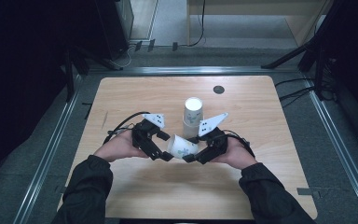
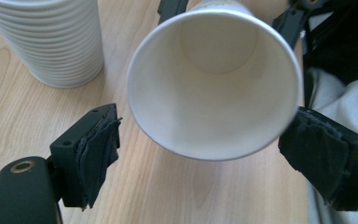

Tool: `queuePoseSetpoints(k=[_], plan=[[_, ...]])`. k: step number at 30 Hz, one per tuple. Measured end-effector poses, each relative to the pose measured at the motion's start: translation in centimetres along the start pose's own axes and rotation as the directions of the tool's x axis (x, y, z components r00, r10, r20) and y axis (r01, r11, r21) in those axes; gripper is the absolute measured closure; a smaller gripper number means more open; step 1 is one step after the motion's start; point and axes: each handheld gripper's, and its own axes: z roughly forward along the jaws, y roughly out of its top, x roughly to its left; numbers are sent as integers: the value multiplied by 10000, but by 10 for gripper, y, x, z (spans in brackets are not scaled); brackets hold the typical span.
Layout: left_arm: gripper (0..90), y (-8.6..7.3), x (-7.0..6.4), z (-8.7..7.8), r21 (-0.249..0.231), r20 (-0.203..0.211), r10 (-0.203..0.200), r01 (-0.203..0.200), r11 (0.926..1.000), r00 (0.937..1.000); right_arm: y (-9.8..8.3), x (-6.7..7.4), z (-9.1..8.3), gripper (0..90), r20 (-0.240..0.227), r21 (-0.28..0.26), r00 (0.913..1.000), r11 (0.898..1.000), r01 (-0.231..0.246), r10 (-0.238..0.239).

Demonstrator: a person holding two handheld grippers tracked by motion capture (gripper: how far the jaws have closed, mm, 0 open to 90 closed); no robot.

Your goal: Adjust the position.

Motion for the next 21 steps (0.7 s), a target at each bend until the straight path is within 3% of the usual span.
queuePoseSetpoints(k=[12,16,21], plan=[[129,-13,1,-2,-894,97,-468,475,9949,9989,0,-1,-4,339,-38,-161,9999,9998,-111,111],[129,-15,2,1,-993,-125,-518,503,9938,9986,-1,-2,-5,339,-6,-235,9999,9996,-139,139],[132,-15,1,5,-1529,222,-744,769,9852,9970,-2,-3,-7,339,-27,-299,9997,9993,-236,235]])
